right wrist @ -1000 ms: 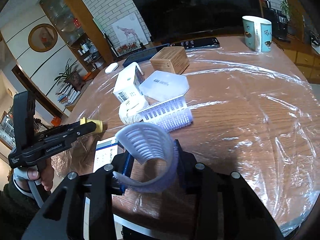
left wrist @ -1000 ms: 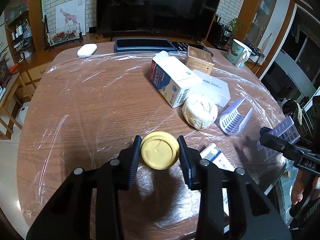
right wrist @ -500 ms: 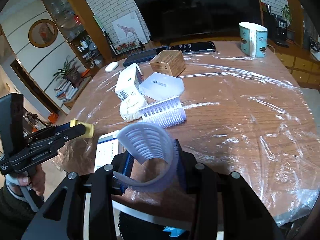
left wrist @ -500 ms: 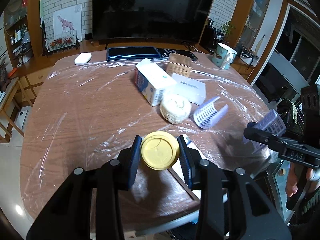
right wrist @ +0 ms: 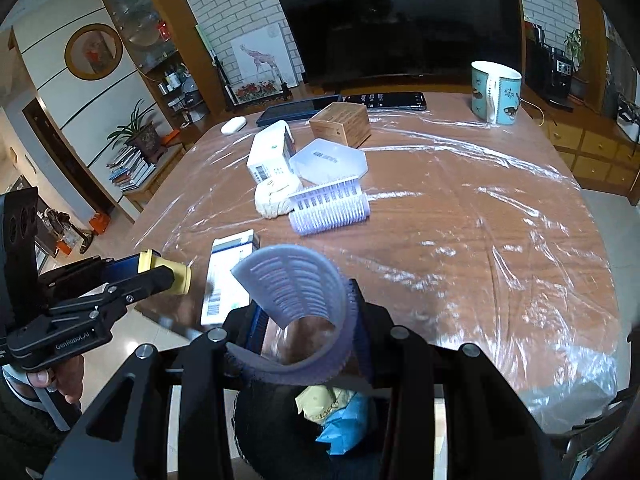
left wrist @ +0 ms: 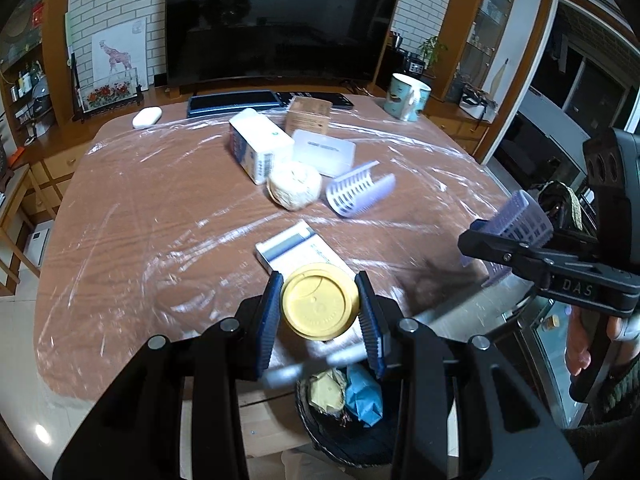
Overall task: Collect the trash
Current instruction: 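Carry the yellow cup and purple basket over the black bin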
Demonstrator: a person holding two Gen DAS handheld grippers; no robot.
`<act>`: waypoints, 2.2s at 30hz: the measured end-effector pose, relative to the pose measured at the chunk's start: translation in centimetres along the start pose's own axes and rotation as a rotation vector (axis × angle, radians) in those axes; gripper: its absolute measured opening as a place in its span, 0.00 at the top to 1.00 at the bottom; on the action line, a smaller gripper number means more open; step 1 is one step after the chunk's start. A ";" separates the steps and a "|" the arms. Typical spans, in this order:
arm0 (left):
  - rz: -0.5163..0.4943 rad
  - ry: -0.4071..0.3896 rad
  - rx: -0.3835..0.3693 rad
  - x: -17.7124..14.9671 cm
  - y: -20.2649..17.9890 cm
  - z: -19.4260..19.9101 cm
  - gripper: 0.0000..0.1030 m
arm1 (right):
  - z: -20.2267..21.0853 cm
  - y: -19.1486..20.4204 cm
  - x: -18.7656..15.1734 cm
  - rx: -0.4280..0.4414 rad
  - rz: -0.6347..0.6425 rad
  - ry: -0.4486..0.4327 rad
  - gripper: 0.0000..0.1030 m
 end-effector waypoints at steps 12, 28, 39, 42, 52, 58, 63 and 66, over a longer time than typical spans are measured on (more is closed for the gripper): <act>-0.023 0.032 -0.026 -3.1 -2.7 1.5 0.63 | 1.9 -0.1 -4.3 0.013 -0.014 0.050 0.63; -0.077 0.098 -0.041 -7.4 -5.7 1.2 0.63 | 1.2 0.0 -8.9 0.037 -0.008 0.154 0.63; -0.103 0.150 -0.033 -9.7 -6.7 -0.6 0.63 | -0.9 -0.6 -11.4 0.025 0.010 0.227 0.63; -0.113 0.161 -0.025 -10.2 -6.9 -1.1 0.63 | -1.5 -1.0 -12.0 0.012 0.019 0.246 0.63; -0.129 0.206 -0.001 -11.8 -6.8 -3.3 0.63 | -3.4 -2.4 -13.6 -0.012 0.023 0.297 0.63; -0.141 0.231 0.006 -12.5 -6.7 -4.3 0.63 | -4.6 -2.7 -14.1 -0.028 0.021 0.321 0.63; -0.150 0.249 0.010 -13.0 -6.7 -5.1 0.63 | -5.1 -3.0 -14.5 -0.036 0.019 0.334 0.63; -0.159 0.255 0.012 -13.2 -6.8 -5.4 0.63 | -5.3 -3.2 -14.6 -0.040 0.016 0.342 0.63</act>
Point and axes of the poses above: each gripper's, at about its wrist camera, not at the fingertips, and z roughly against the way its jaws point, y to its left, x to its top, the point moved 9 cm from there along -z, roughly the way its jaws point, and after that the axes turned 10 degrees about x, right-handed, at the moved point
